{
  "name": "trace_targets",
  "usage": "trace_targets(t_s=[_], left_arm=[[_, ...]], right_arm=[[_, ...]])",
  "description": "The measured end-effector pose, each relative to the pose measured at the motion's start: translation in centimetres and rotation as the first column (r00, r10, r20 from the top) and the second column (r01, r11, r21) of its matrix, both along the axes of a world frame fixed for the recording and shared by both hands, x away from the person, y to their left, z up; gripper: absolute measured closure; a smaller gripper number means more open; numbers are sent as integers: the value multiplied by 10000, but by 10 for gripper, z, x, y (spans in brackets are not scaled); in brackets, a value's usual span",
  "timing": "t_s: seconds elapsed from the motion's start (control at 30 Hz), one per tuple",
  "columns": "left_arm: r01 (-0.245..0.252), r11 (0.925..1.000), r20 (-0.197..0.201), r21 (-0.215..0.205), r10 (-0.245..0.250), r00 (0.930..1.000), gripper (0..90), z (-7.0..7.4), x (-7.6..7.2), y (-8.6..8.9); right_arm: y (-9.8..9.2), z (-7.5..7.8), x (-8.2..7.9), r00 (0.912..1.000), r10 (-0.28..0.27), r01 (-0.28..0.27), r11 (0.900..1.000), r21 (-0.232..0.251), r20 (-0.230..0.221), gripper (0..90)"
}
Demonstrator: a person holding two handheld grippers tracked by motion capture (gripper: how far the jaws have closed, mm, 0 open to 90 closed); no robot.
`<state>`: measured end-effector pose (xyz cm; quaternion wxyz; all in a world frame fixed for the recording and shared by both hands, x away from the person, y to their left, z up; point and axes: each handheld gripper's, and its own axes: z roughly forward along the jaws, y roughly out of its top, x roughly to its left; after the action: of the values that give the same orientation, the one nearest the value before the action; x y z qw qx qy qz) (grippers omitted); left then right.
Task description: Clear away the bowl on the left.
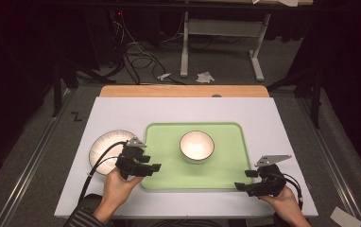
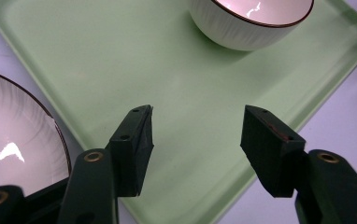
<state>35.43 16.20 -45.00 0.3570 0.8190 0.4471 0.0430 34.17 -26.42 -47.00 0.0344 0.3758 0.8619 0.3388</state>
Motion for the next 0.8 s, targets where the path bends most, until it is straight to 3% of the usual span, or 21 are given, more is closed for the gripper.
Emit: trace_targets(t_s=[0.23,0.8], left_arm=[[-57,9997,-36,232,57,10000,436,-4,2,-1],[-65,9997,-501,241,77,9987,426,-14,5,-2]], right_arm=[[0,0,0,10000,21,-21,10000,-11,-3,311],[0,0,0,10000,49,-49,10000,-60,-51,311]])
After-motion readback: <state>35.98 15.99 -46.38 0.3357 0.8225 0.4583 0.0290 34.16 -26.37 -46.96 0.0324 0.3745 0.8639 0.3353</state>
